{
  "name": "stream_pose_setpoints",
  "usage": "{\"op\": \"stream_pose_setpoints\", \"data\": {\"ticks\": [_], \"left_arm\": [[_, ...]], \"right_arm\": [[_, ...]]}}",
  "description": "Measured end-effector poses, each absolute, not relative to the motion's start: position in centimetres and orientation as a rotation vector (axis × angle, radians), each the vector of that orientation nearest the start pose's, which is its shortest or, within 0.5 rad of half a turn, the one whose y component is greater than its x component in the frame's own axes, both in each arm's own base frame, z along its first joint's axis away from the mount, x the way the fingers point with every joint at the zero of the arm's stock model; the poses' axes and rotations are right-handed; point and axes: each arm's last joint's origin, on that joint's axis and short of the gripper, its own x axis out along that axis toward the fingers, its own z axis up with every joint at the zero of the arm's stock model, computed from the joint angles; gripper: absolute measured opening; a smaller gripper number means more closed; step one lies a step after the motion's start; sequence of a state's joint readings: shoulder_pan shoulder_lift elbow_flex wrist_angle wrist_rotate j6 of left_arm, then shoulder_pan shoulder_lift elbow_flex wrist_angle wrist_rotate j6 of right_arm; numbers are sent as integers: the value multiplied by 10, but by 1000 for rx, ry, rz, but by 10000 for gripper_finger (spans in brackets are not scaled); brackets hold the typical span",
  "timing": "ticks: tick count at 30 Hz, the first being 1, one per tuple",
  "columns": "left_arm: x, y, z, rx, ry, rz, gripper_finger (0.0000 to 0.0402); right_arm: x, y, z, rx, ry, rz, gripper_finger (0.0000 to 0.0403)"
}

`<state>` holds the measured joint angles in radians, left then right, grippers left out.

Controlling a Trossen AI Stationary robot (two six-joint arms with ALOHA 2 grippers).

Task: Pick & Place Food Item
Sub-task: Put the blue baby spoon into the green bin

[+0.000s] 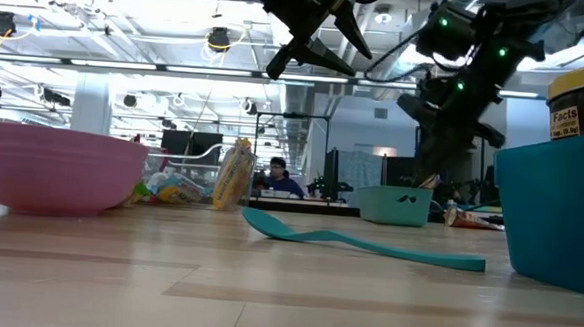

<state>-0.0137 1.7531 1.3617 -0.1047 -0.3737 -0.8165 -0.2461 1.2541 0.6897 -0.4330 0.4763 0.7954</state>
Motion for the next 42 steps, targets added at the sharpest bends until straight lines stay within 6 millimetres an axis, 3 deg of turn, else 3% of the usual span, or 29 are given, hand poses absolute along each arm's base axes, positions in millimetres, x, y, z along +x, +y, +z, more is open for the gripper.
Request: {"op": "stream_pose_setpoints", "data": {"ticks": [7,17,24,30,34,42], "left_arm": [[401,4,280,-685,336,493,140],[402,-18,279,-537,460,207,140],[399,-48,279,-308,515,-56,140],[395,-75,279,2,500,-231,140],[393,-85,279,68,493,-241,140],[388,-84,271,76,593,-216,140]], "right_arm": [[224,-70,218,541,703,-991,98],[217,-68,231,461,870,-1000,98],[208,-65,239,420,889,-971,98],[198,-62,254,404,823,-934,98],[191,-56,264,381,804,-858,98],[186,-47,271,390,785,-774,98]]}}
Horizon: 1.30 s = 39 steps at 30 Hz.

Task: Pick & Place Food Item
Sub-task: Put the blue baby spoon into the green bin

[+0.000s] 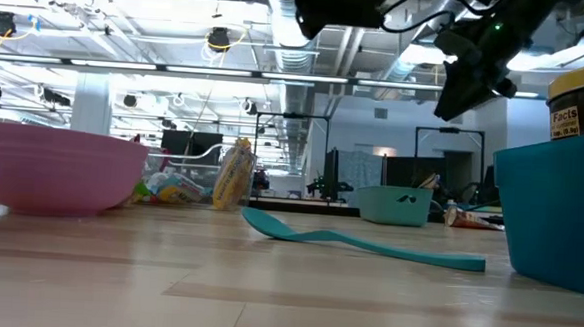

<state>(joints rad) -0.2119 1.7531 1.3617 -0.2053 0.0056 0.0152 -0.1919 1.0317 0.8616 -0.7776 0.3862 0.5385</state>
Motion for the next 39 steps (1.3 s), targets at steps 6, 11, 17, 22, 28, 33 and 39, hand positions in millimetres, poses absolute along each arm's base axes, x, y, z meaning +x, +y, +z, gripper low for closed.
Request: {"op": "stream_pose_setpoints", "data": {"ticks": [6,11,17,22,28,33,39], "left_arm": [[386,-86,269,4,626,-196,140],[386,-94,277,9,615,-214,140],[389,-96,308,18,590,-190,138],[388,-96,319,31,611,-190,121],[397,-100,311,42,658,-223,102],[417,-110,284,46,745,-257,94],[423,-112,245,71,950,-249,83]], "right_arm": [[186,-47,270,388,787,-774,98],[186,-48,271,389,782,-779,98],[187,-49,271,391,769,-787,98],[188,-49,272,393,754,-786,98],[188,-50,272,393,750,-786,98],[189,-50,273,395,738,-785,98],[190,-50,273,397,728,-783,98]]}}
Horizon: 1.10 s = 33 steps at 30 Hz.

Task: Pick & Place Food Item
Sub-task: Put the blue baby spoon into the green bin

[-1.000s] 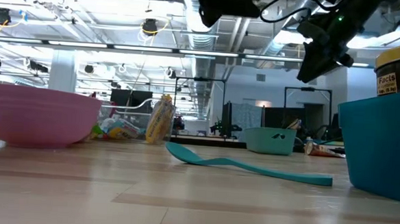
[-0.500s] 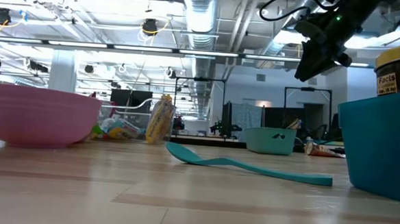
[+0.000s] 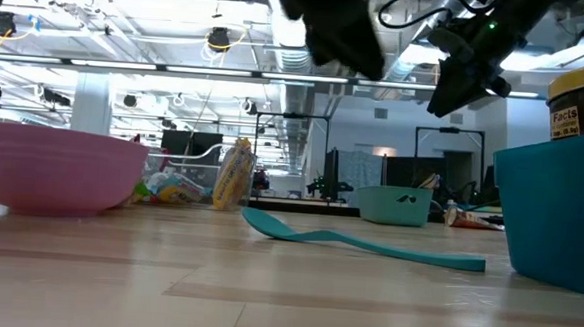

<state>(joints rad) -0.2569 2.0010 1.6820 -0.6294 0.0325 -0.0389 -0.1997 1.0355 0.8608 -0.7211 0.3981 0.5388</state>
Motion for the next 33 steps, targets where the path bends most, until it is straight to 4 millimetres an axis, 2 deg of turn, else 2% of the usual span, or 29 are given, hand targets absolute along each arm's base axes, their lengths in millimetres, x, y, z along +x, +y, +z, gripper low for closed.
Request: {"op": "stream_pose_setpoints", "data": {"ticks": [6,15,24,33], "left_arm": [[422,-111,220,104,1090,-245,69],[429,-113,182,165,1187,-264,59],[431,-110,174,223,1200,-297,88],[435,-110,170,325,1167,-348,154]], "right_arm": [[190,-50,274,398,725,-782,98],[190,-50,274,399,721,-781,98],[191,-50,274,399,718,-779,98],[191,-50,274,400,717,-779,98]]}}
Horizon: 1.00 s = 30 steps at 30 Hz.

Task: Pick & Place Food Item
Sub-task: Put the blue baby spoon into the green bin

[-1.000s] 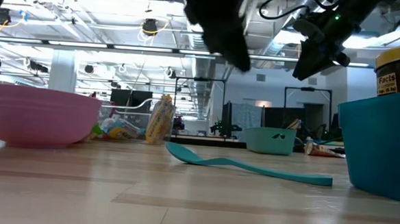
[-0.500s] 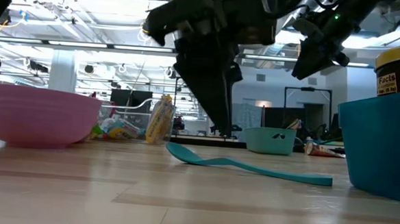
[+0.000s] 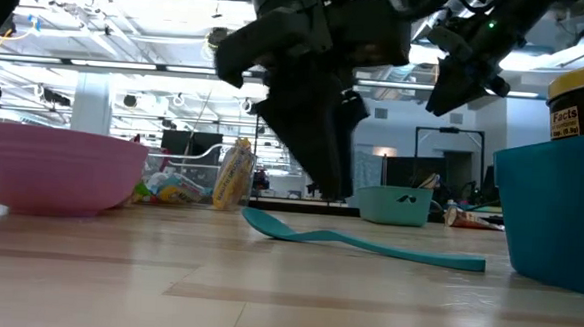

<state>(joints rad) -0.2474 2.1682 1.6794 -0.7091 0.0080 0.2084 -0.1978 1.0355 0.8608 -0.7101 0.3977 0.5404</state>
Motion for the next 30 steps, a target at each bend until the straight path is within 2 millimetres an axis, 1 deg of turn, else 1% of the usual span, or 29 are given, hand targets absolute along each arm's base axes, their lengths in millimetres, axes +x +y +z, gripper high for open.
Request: {"op": "stream_pose_setpoints", "data": {"ticks": [3,7,11,18,20,26,30], "left_arm": [[437,-111,169,325,1148,-347,170],[438,-110,169,325,1141,-346,179],[438,-110,168,326,1140,-347,177],[441,-111,158,328,1151,-348,167],[440,-110,152,330,1178,-349,166],[443,-111,141,331,1188,-350,166],[443,-111,138,332,1198,-351,166]], "right_arm": [[191,-50,274,400,716,-779,98],[191,-50,274,401,709,-778,98],[191,-50,275,401,709,-778,98],[191,-50,275,401,708,-778,98],[192,-50,275,402,706,-777,98],[192,-50,275,402,702,-776,98],[192,-50,275,404,697,-776,98]]}}
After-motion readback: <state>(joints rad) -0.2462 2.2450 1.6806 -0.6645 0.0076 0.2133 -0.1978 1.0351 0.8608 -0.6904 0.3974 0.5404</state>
